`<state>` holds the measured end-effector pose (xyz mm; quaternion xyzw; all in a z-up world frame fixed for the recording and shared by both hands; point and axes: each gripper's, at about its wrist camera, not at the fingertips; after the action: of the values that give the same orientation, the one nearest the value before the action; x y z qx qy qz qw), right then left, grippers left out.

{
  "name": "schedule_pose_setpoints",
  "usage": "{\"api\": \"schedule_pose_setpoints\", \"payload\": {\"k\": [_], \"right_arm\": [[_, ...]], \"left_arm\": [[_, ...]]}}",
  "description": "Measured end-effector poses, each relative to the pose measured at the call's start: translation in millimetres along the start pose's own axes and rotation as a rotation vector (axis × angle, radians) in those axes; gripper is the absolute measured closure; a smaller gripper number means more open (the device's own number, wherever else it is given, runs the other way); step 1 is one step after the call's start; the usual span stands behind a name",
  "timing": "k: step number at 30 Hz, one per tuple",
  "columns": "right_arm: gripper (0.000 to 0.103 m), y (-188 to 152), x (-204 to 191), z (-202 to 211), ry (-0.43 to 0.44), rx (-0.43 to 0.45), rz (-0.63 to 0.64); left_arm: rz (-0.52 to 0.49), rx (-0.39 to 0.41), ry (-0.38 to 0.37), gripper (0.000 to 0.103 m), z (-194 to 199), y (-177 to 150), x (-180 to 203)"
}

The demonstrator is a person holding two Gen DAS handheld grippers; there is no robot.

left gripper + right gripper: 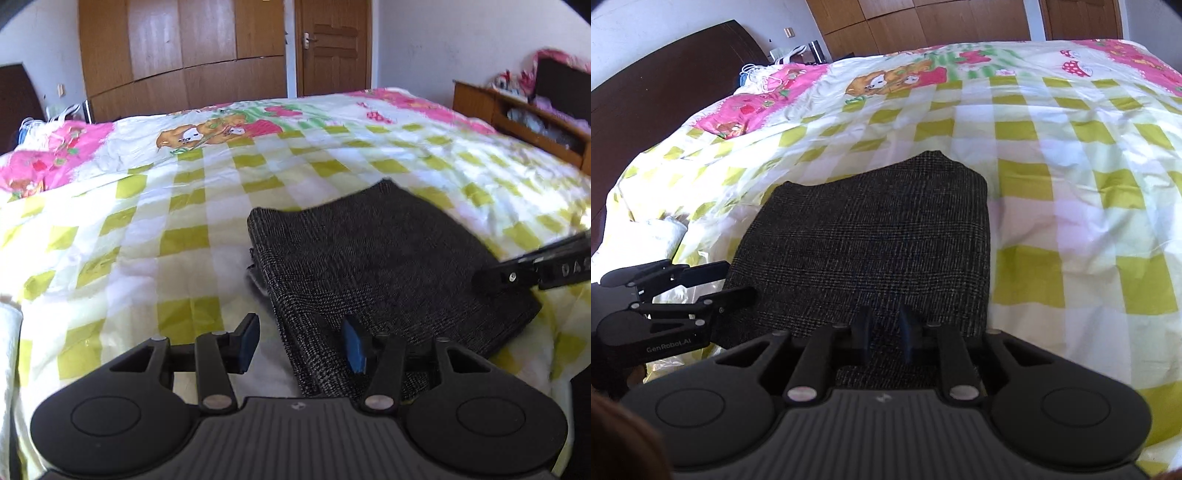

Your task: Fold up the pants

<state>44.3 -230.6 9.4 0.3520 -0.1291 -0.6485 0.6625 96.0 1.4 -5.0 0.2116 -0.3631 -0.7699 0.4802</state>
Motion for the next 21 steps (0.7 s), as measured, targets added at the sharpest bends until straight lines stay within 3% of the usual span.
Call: {"api": "schedule_pose_setpoints", "payload": {"k": [5, 8, 12, 17, 21], "right_arm": [[0.082, 0, -17, 27, 0.029, 0.055, 0.072], [0.082, -11, -47, 32, 0.057, 0.058, 0.196], [0.068, -30, -91, 24, 0.098, 0.067, 0.384], [0.063, -42, -135, 3, 0.068, 0.106, 0.585], [0.063, -48, -152, -20, 0.009, 0.104, 0.687]], "left_arm": [[0.054, 0.002, -0.103, 0.042, 12, 16, -8], [0.068, -0.037, -0.106, 0.042, -7, 29, -13], [0.097, -0.076, -0.11, 0.042, -29, 41, -23], [0.046, -0.098, -0.086, 0.043, -43, 46, -21], [0.023, -0.081, -0.089, 0.055, -42, 49, -20]]}}
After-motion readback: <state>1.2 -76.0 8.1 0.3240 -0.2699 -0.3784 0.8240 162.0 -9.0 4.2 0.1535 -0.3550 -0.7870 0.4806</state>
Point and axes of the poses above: each gripper's, at about its wrist camera, not at the fingertips, and z roughly against the way its jaws point, x to its right, y to its top, and after that the axes turned 1 degree about z, right-handed
